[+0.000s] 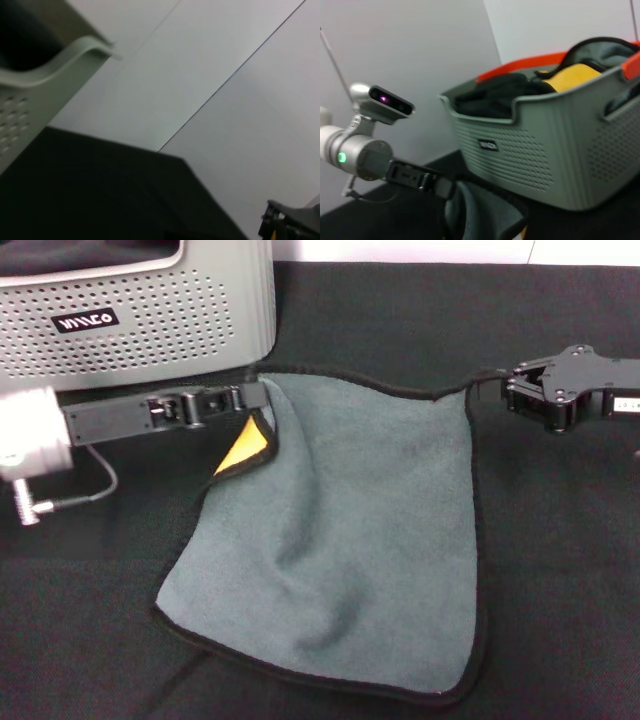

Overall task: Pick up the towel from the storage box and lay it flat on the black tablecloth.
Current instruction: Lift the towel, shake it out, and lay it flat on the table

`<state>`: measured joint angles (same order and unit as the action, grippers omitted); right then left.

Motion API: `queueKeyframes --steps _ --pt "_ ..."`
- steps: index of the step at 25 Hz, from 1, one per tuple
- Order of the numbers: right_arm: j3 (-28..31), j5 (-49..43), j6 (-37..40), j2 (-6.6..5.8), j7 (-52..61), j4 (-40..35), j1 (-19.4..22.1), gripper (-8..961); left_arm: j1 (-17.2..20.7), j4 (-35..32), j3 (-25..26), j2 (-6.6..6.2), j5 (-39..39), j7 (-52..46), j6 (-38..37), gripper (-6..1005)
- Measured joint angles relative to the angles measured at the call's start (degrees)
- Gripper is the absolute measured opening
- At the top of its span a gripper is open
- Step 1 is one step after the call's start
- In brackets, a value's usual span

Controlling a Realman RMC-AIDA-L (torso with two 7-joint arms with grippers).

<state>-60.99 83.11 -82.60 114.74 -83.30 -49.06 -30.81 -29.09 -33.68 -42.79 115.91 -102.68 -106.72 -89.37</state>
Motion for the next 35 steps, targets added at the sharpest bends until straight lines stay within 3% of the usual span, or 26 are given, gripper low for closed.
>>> queueKeyframes --steps 6,19,29,35 --pt "-0.42 -4.23 4.57 0.63 0.01 0.94 -1.23 9 -2.14 0.75 -0.09 0.90 -4.98 0.26 6.00 23" --pt "-0.62 -9.74 13.50 0.68 0.03 7.89 -5.82 10 -3.48 1.10 -0.41 2.95 -6.21 2.77 14.16 23" --pt "-0.50 -10.43 16.44 0.65 0.44 7.95 -6.62 10 -5.06 0.80 -4.56 2.63 -7.51 2.37 19.90 23" --pt "-0.19 -10.42 18.32 0.65 0.38 7.81 -6.65 11 -5.84 0.68 -4.51 1.95 -7.64 2.33 20.45 24"
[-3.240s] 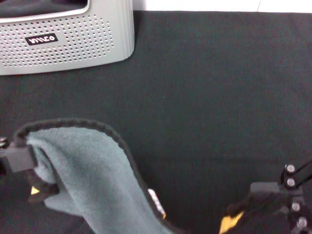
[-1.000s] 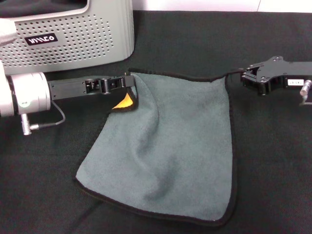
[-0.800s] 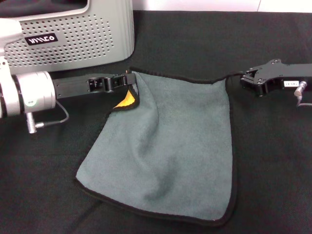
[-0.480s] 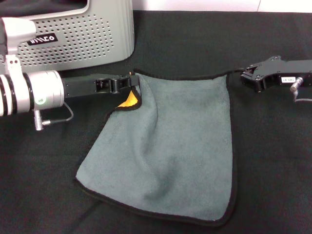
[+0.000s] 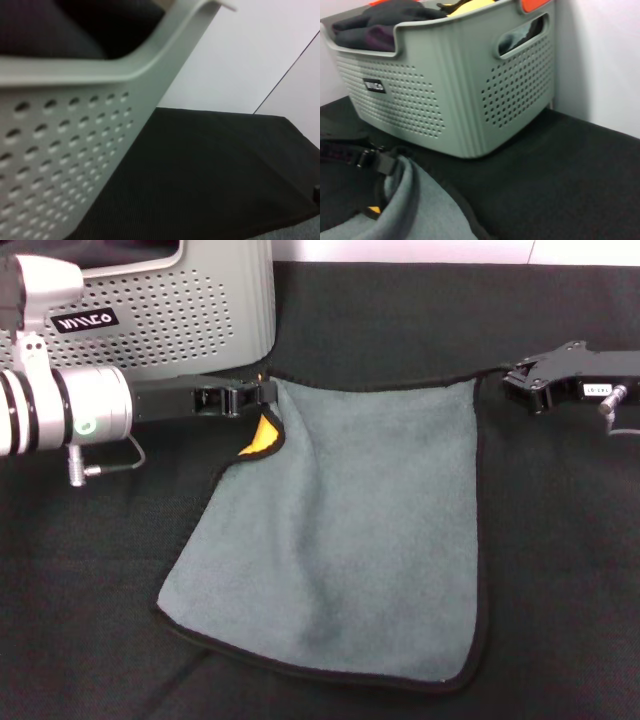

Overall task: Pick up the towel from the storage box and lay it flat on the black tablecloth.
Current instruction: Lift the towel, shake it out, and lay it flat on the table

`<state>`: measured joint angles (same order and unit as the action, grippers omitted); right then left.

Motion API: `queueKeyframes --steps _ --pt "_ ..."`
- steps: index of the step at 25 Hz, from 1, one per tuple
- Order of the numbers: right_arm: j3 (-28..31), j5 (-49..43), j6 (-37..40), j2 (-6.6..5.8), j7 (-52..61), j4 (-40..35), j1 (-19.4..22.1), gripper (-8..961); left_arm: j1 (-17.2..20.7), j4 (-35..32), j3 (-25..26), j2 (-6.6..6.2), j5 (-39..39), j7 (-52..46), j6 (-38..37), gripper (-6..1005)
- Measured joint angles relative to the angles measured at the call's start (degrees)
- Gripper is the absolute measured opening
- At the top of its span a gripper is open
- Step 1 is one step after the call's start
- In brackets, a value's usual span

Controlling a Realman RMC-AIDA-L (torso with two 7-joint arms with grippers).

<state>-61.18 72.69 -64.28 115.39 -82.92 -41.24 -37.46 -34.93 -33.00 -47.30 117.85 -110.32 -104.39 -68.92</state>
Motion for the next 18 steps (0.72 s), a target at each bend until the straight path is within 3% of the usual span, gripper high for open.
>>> queueKeyframes --steps 10,18 --pt "-0.49 0.03 1.10 0.00 -0.78 0.66 -0.92 12 -1.79 -0.04 -0.47 -0.85 -0.04 -0.27 -0.82 33" --pt "-2.31 -0.05 3.84 0.01 -2.31 5.54 -4.89 12 -1.89 -0.05 -0.83 -1.18 -0.59 -0.29 -2.27 41"
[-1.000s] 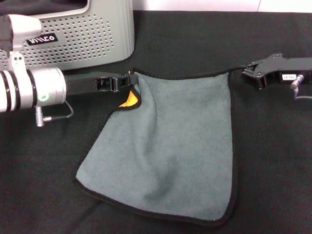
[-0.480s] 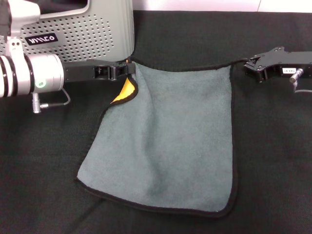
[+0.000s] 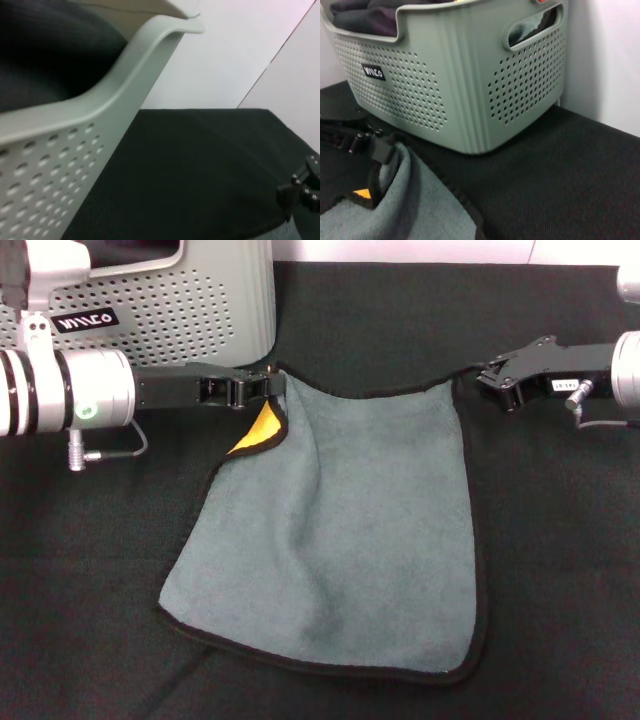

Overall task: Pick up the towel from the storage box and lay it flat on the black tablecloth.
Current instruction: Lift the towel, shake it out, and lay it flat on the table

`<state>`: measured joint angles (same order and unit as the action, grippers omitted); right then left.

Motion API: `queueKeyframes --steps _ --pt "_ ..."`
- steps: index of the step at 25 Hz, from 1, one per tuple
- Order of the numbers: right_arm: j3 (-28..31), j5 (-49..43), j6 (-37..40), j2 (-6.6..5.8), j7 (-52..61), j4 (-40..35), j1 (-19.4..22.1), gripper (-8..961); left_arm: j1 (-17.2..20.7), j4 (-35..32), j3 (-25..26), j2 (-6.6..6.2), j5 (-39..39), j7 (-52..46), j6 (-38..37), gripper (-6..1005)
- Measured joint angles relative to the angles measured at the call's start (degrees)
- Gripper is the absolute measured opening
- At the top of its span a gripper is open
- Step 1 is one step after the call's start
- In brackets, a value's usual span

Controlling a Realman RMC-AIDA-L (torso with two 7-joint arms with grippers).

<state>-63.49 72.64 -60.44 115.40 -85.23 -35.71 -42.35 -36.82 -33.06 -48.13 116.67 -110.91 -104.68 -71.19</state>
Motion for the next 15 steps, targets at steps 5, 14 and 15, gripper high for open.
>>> queueKeyframes --steps 5,14,15 --pt "-0.94 -0.04 1.30 0.09 -0.10 0.19 -0.78 13 -0.05 -0.15 -0.03 -0.05 -1.35 0.00 0.39 47" --pt "-1.02 -0.25 2.82 0.19 -0.11 0.85 -0.95 13 0.28 -2.74 -0.03 0.20 -3.05 0.41 2.37 56" --pt "-1.02 -0.32 3.00 0.18 -0.11 0.98 -0.97 13 0.30 -2.83 -0.03 0.23 -3.16 0.43 2.49 57"
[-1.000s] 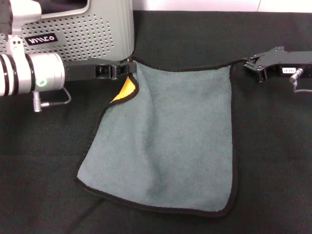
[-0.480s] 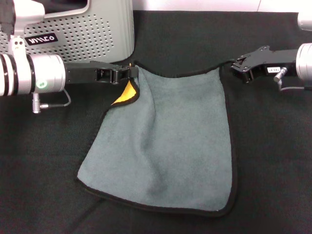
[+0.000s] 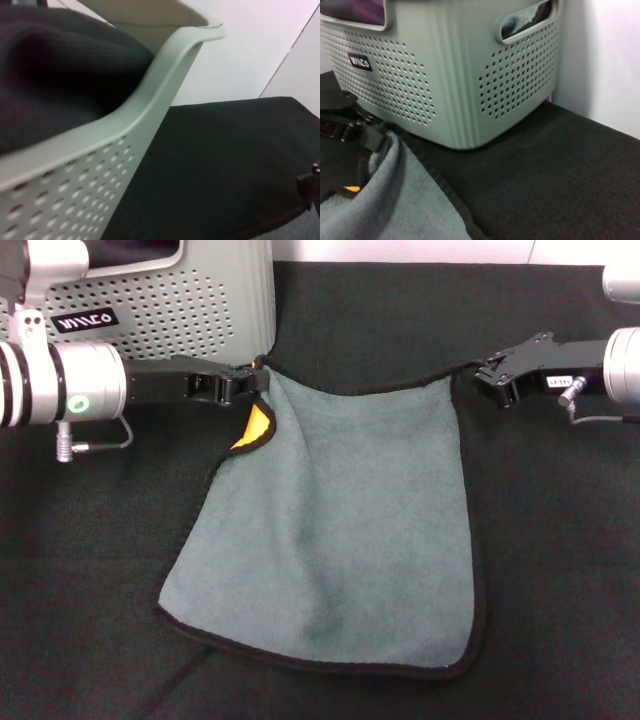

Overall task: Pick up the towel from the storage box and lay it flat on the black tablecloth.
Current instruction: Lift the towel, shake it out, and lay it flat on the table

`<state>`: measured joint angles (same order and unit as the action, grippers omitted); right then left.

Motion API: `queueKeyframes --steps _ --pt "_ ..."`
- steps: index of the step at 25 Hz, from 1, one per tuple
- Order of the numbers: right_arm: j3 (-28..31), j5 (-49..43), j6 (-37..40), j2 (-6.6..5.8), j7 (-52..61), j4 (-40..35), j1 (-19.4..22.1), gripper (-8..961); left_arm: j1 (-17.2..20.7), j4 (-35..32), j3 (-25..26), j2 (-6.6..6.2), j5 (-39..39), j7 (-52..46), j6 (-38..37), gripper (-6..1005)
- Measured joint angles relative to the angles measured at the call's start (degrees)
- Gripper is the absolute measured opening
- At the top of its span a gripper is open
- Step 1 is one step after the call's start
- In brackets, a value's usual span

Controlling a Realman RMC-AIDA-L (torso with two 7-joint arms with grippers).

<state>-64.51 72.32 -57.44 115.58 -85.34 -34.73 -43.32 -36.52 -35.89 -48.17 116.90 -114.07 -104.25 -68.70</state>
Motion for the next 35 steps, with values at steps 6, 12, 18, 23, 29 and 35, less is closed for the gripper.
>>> queueKeyframes --steps 6,12,18,23,29,35 --pt "-0.24 -0.23 0.97 -0.01 -0.01 1.03 -0.68 14 -0.23 -0.14 0.00 0.14 -1.23 0.07 0.74 63" --pt "-0.92 -0.26 1.46 -0.01 -0.08 1.40 -1.21 14 -0.89 -0.16 -0.21 0.58 -4.50 -0.23 0.76 69" --pt "-1.52 -0.26 1.46 -0.01 -0.09 1.42 -1.24 15 -0.86 -2.15 -2.31 0.69 -5.37 0.07 0.94 75" --pt "-1.53 -0.26 1.62 -0.01 -0.09 1.43 -1.25 15 -0.65 -5.00 -3.16 0.92 -6.98 0.20 2.26 80" --pt "-1.50 -0.26 1.96 -0.02 -0.09 1.43 -1.31 15 -0.99 -7.08 -8.04 1.25 -10.61 0.23 6.56 86" --pt "-1.49 -0.25 1.99 -0.10 -0.08 1.42 -1.36 16 -0.93 -9.12 -9.60 1.54 -12.39 0.27 8.29 93"
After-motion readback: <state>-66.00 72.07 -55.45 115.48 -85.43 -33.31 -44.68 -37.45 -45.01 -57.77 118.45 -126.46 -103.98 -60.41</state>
